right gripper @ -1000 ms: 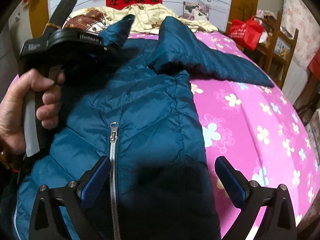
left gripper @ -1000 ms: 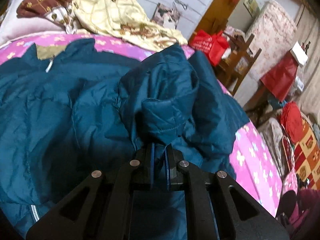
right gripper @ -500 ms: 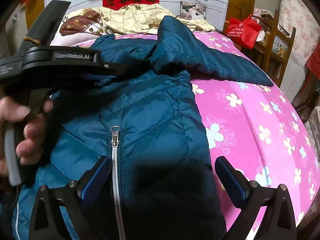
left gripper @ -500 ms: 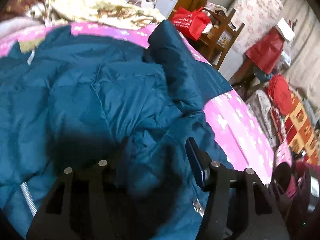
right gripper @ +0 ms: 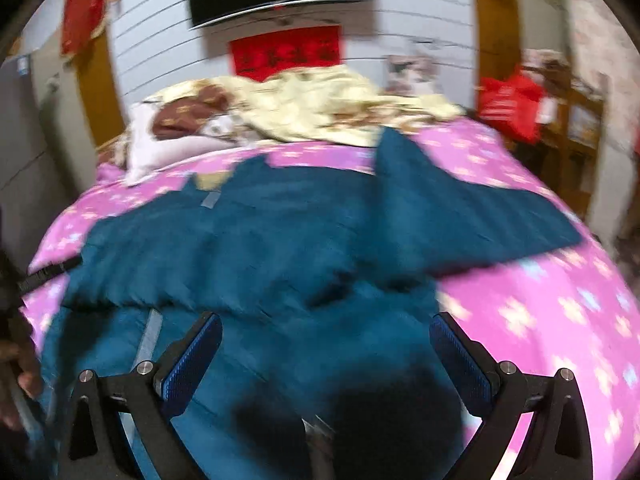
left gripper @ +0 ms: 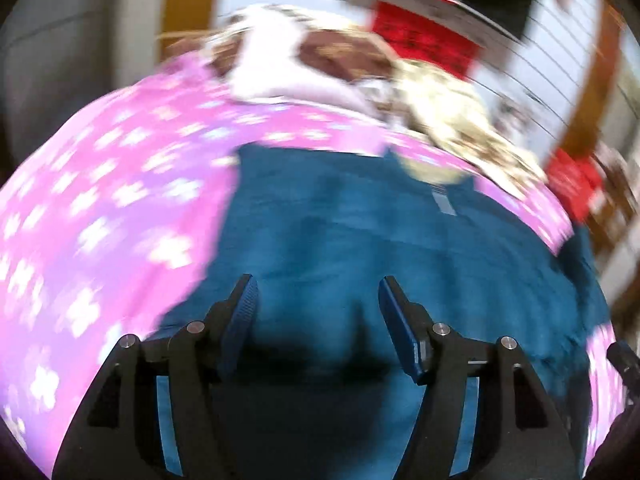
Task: Fold large clothes
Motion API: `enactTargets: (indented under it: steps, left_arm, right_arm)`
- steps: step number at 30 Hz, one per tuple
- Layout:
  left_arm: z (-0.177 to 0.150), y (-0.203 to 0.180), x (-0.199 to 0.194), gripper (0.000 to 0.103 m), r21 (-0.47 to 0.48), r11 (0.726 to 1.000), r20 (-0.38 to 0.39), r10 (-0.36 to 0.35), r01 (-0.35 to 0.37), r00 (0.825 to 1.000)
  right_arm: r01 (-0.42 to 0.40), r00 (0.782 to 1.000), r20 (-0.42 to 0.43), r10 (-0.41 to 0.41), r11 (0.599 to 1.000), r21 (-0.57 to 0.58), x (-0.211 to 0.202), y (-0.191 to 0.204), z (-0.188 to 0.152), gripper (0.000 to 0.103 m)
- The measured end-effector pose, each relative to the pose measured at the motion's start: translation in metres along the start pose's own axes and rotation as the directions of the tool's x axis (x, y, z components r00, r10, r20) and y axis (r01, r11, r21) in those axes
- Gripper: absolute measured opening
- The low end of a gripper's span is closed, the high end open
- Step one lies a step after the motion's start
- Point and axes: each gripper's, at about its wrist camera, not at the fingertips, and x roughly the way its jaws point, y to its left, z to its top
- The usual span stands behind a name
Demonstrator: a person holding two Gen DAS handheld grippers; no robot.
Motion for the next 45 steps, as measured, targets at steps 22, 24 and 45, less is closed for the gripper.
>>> enactTargets:
  steps: [22, 24, 45]
  left_arm:
    - [0.017, 0.029, 0.049, 0.071, -0.024, 0.996, -0.097, 0.086, -0.089, 0.992]
    - [0.010, 0.038, 0.067, 0.074, -0.053, 0.995, -0.173, 0.078, -0.089, 0.982]
    - [0.005, 0.037, 0.063, 0.080, -0.065, 0.993, -0.187, 0.081, -0.095, 0.979]
  right_arm:
    - [0.016, 0.998, -0.068, -0.016, 1.000, -0.005, 0.107, 0.020, 0.052, 0.103]
    - [0.041, 0.991, -0.126, -0.040, 0.999, 0.003, 0.138, 0.018, 0.061, 0.103]
    - [0.002, 0.965, -0.255, -0.061, 0.974, -0.226, 0.196, 0.173, 0.045, 0.103]
